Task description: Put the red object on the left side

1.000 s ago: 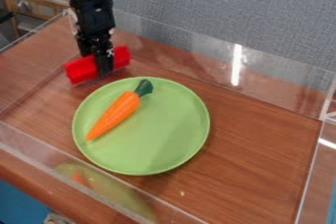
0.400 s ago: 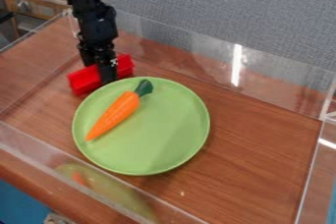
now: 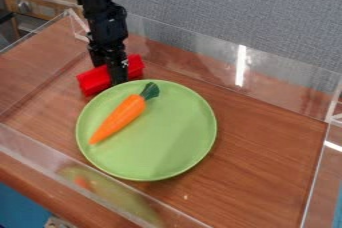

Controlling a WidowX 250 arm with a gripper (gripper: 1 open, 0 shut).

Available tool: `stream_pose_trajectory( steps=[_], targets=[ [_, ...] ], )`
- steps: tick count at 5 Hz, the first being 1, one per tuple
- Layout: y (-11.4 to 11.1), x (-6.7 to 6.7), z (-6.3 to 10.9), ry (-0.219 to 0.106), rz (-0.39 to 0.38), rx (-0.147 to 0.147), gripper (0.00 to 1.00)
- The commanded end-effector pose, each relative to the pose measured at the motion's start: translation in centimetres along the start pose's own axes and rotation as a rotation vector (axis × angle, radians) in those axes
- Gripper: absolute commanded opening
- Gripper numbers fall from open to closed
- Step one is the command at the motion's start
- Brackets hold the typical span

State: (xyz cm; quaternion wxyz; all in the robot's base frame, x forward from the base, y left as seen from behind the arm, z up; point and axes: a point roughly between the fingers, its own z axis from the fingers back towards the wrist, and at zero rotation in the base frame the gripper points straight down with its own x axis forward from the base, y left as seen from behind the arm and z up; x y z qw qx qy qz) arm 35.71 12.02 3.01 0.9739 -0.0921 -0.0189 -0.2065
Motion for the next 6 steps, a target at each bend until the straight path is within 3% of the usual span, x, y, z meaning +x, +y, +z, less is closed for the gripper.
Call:
stream_pose_trajectory(
  steps=[1, 3, 6],
  targets=[
    [0.7, 0.5, 1.9, -0.031, -0.006, 0.034, 0.0],
    [0.6, -0.7, 2.2, -0.051, 0.086, 0.05, 0.0],
    [0.7, -1.5, 2.5, -0.048, 0.086, 0.057, 0.0]
  ],
)
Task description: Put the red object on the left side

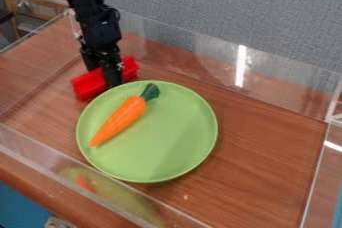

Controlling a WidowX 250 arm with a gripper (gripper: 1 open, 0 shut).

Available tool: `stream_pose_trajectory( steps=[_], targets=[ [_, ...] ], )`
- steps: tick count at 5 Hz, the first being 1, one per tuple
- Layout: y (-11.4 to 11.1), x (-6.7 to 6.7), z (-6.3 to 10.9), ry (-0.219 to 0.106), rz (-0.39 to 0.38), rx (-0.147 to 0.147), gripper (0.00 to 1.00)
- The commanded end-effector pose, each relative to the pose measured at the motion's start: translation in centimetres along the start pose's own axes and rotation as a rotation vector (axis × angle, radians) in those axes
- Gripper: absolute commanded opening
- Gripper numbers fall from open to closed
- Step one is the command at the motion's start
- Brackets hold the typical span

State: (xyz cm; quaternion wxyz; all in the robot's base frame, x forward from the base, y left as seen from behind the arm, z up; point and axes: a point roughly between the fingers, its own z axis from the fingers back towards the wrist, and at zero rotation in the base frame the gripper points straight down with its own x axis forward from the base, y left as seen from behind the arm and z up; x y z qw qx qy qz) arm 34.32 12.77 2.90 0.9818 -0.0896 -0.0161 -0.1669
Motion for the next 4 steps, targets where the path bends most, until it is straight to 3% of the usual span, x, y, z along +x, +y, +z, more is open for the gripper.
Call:
stream_pose_trajectory(
  steps=[1, 2, 3, 4],
  targets=[
    [1.5, 0.0, 2.9, -0.035, -0.069, 0.042, 0.0],
    [2.6, -0.1, 3.2, -0.018, -0.135, 0.034, 0.0],
    [1.8, -0.9, 3.6, -0.02, -0.093, 0.028, 1.0],
    [1.5, -2.0, 4.8, -0.028, -0.028, 0.035, 1.0]
  ],
)
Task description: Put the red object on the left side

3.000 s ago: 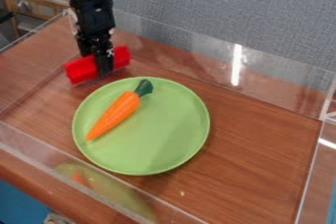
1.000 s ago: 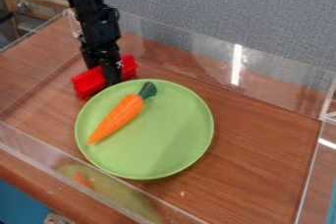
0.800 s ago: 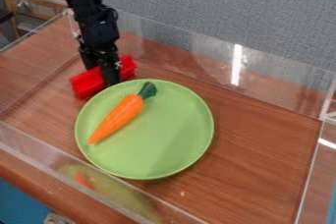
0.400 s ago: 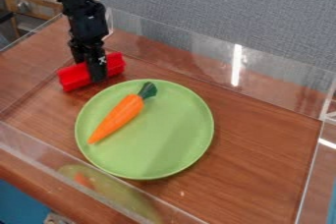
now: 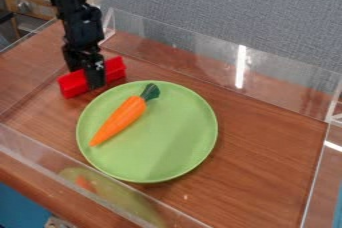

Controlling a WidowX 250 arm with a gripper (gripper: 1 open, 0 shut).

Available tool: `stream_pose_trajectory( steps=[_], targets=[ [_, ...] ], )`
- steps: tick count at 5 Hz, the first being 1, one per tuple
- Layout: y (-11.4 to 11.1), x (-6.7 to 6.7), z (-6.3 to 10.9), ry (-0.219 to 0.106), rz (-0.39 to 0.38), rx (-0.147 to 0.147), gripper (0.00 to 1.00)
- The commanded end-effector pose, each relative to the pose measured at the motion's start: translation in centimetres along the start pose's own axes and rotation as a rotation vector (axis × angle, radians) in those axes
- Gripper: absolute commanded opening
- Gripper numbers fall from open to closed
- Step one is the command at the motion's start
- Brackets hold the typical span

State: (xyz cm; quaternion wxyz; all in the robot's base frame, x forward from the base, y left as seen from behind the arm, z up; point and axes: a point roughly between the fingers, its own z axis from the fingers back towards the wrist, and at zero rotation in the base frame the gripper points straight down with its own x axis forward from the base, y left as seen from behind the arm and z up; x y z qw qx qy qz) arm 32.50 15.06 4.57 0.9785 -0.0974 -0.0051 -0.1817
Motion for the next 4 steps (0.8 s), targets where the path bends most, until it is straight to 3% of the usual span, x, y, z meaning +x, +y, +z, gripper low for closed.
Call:
stream_pose_trajectory(
  steps=[1, 2, 3, 4],
  targets=[
    [-0.3, -0.3, 3.3, -0.05, 0.039, 0.057, 1.0],
    [0.8, -0.1, 3.8, -0.056, 0.087, 0.066, 1.0],
    [2.3, 1.0, 4.1, -0.071, 0.133, 0.074, 1.0],
    [2.0, 2.4, 3.4, -0.074, 0.131, 0.069, 1.0]
  ],
)
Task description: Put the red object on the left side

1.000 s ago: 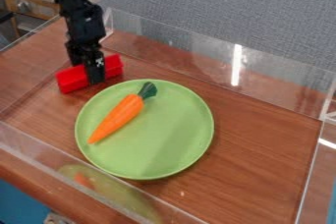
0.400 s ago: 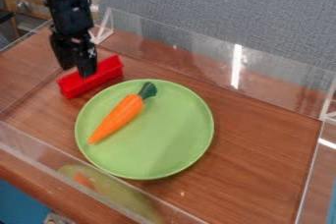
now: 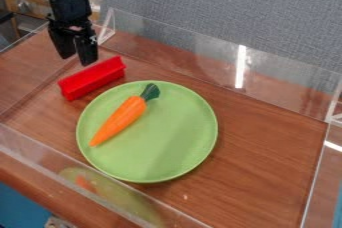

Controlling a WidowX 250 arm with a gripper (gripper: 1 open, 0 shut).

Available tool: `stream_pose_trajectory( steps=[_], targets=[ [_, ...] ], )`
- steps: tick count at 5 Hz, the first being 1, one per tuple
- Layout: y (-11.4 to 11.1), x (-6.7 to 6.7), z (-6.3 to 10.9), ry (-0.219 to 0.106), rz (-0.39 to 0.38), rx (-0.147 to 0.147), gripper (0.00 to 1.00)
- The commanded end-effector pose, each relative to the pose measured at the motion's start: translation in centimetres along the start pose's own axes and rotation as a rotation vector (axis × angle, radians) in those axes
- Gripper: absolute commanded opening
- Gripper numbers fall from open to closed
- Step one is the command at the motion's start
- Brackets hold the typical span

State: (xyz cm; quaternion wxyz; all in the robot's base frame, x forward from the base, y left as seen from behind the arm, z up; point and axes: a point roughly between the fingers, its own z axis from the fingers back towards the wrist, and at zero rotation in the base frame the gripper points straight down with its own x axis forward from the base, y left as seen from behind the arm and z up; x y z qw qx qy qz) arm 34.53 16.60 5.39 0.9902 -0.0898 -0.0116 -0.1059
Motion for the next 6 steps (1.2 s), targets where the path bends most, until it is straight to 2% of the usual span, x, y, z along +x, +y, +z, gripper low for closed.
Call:
stream_pose_trajectory(
  steps=[1, 3, 4, 6],
  targets=[
    [-0.6, 2.3, 1.4, -0.053, -0.022, 0.037, 1.0],
    [0.6, 3.1, -1.2, -0.009, -0.099, 0.02, 1.0],
    [1.0, 3.2, -1.8, 0.012, -0.136, 0.015, 0.0],
    [0.6, 3.9, -0.1, 0.019, -0.186, 0.015, 0.0]
  ],
)
